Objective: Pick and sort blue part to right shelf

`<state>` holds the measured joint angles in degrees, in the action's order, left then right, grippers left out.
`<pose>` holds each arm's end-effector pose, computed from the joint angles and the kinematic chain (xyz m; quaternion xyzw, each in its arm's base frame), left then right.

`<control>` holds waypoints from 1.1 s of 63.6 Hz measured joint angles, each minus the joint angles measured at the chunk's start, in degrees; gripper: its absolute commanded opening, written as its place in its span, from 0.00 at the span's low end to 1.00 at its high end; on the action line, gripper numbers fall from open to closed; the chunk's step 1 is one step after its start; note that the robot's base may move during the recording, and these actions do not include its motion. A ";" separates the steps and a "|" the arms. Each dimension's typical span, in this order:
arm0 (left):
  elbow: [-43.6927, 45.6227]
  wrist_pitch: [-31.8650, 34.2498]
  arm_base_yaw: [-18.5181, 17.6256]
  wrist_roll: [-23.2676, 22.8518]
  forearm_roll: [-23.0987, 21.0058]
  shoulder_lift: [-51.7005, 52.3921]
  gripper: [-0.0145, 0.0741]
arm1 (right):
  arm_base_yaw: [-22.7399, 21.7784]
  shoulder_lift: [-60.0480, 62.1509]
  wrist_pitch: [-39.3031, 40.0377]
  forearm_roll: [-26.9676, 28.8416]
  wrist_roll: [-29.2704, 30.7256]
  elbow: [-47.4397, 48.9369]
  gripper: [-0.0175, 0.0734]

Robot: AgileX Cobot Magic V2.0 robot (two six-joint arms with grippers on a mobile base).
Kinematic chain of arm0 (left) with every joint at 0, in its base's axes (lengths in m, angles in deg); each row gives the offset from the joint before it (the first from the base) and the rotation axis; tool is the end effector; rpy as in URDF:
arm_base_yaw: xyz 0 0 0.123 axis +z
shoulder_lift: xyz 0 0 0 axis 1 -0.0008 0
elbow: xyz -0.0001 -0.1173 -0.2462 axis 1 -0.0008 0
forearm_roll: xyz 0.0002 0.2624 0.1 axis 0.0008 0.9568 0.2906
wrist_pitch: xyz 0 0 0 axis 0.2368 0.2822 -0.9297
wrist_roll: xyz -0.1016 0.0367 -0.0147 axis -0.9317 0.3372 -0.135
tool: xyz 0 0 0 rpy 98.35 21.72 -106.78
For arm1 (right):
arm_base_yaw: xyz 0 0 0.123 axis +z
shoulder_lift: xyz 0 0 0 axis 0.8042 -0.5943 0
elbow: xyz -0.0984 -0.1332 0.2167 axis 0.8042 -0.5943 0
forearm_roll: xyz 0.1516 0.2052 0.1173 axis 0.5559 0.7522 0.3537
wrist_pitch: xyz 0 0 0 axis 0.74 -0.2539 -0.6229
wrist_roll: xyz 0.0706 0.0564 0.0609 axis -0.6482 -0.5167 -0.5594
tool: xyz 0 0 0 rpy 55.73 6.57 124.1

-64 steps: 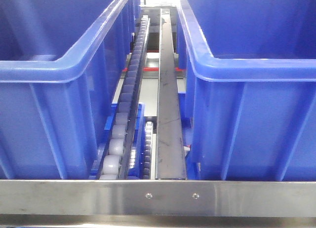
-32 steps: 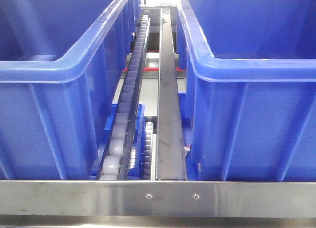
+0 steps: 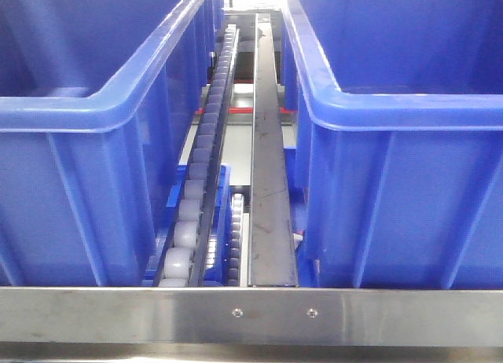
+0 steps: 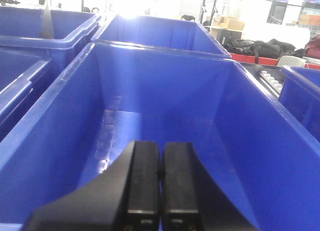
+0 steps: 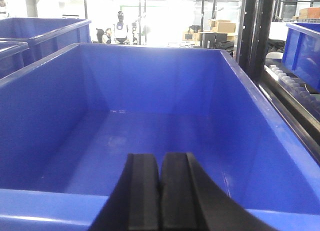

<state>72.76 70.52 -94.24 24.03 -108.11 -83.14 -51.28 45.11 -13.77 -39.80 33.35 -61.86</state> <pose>0.1258 -0.0125 0.2685 -0.0203 0.6823 -0.0967 0.7244 0.1153 0.0042 0.2143 -0.0006 0.6497 0.0269 0.7597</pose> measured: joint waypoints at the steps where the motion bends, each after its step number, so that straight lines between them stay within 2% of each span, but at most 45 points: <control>1: 0.00 0.00 0.00 0.00 0.00 0.00 0.31 | 0.00 0.00 0.00 0.00 0.00 0.00 0.25; 20: -0.73 0.23 0.00 0.00 0.66 0.00 0.31 | 0.00 0.00 0.00 0.00 0.00 0.00 0.25; 22: -1.07 0.54 0.00 0.00 2.26 0.00 0.31 | 0.00 0.00 0.00 0.00 0.00 0.00 0.25; 26: -2.03 1.04 0.00 -0.91 8.93 0.00 0.31 | 0.00 0.00 0.00 0.00 0.00 0.00 0.25; 31: -3.66 1.04 0.00 -7.98 18.70 0.00 0.31 | 0.00 0.00 0.00 0.00 0.00 0.00 0.25; 34: -4.56 0.93 0.00 -12.05 22.89 0.00 0.31 | 0.00 0.00 0.00 0.00 0.00 0.00 0.25; 39: -5.95 0.93 0.00 -15.70 26.41 0.24 0.31 | 0.00 0.00 0.00 0.00 0.00 0.00 0.25; 57: -10.96 0.93 0.00 -17.54 28.54 9.91 0.31 | 0.00 0.00 0.00 0.00 0.00 0.00 0.25; 70: -12.40 3.06 0.00 -17.56 28.32 10.75 0.31 | 0.00 0.00 0.08 0.00 0.00 -0.10 0.25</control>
<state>60.36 73.58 -94.24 6.47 -79.79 -72.38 -51.28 45.11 -13.69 -39.80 33.35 -61.95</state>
